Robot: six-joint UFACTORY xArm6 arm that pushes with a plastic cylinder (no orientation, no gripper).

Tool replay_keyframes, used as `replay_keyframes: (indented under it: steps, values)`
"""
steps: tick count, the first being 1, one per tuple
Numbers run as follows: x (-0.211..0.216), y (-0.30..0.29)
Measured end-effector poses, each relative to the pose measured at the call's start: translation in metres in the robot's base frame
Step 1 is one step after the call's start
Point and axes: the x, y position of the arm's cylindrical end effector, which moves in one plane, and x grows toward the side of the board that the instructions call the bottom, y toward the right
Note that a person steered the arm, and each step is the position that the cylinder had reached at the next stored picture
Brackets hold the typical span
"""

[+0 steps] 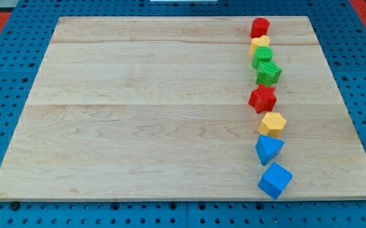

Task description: Separate yellow hexagon from the blue triangle

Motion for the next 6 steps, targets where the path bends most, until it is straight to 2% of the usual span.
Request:
replay_keyframes:
  steps: [1, 3, 4, 6]
  values:
    - [0.021, -0.027]
    - [0.014, -0.128]
    - [0.009, -0.137]
    - [-0.001, -0.223]
